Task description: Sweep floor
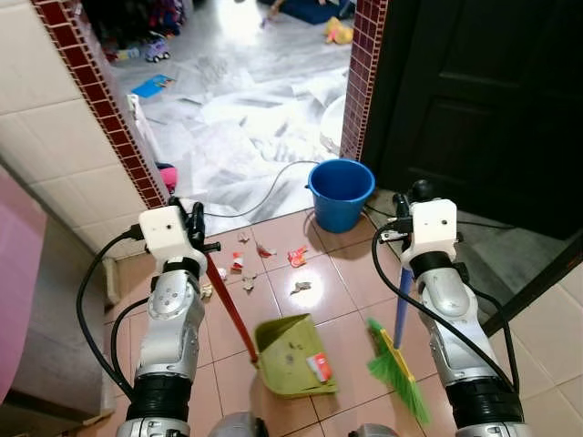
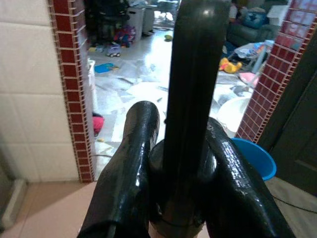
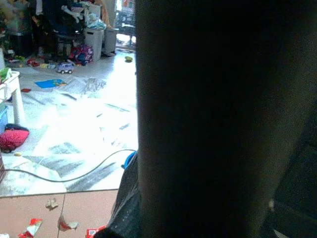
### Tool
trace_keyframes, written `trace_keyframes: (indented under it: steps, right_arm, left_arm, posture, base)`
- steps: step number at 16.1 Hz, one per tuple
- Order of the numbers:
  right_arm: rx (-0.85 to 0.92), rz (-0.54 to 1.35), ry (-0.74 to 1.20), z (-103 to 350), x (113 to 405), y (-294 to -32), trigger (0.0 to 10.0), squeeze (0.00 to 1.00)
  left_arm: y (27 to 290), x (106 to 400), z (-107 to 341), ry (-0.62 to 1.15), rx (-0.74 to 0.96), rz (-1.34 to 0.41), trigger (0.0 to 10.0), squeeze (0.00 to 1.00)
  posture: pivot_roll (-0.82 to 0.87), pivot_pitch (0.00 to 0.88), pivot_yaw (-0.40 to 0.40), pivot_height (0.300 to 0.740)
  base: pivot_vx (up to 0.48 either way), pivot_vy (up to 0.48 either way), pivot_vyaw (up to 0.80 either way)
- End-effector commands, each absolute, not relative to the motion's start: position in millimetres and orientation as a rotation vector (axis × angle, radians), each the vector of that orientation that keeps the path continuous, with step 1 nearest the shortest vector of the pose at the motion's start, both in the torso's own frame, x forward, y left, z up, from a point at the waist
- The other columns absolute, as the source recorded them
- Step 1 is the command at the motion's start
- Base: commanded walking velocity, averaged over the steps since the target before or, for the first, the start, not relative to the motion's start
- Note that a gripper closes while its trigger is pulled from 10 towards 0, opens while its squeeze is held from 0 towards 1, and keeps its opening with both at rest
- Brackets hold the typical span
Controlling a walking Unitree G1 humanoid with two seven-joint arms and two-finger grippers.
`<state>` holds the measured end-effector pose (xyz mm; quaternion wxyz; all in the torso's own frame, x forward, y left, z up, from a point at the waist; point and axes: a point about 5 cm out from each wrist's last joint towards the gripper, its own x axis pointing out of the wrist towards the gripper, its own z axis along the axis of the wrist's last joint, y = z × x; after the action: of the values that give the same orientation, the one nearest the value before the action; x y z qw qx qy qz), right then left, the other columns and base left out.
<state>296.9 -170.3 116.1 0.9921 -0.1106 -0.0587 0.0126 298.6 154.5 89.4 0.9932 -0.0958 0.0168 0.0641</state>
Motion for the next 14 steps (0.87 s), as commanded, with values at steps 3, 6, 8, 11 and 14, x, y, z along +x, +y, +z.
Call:
trace_keyframes:
  steps: [3, 6, 8, 11, 14]
  right_arm:
    - [-0.045, 0.006, -0.133, 133, 307, -168, 10.0, 0.00]
    - [0.161, 0.032, -0.154, 146, 312, -165, 10.0, 0.00]
    - [0.273, 0.025, -0.123, 150, 316, -165, 10.0, 0.00]
    - [0.309, 0.068, -0.148, 164, 320, -166, 10.0, 0.00]
    - [0.275, 0.132, -0.202, 186, 326, -173, 10.0, 0.00]
  left_arm:
    - [152, 302, 81, 0.059, -0.219, 0.162, 10.0, 0.00]
    - [148, 305, 73, 0.094, -0.244, 0.169, 10.0, 0.00]
    - [146, 307, 72, 0.095, -0.248, 0.167, 10.0, 0.00]
    - [144, 306, 68, 0.108, -0.270, 0.176, 10.0, 0.00]
    - [144, 307, 66, 0.109, -0.273, 0.178, 10.0, 0.00]
  posture:
    - [-0.09, 0.000, 0.071, 0.740]
    - [-0.09, 0.000, 0.070, 0.740]
    - [-0.10, 0.000, 0.068, 0.740]
    - [-0.10, 0.000, 0.066, 0.740]
    - [-0.11, 0.000, 0.066, 0.740]
  base:
    - [0.000, 0.000, 0.00]
    - [0.000, 0.000, 0.00]
    - [0.000, 0.000, 0.00]
    - [0.000, 0.000, 0.00]
    - [0.000, 0.000, 0.00]
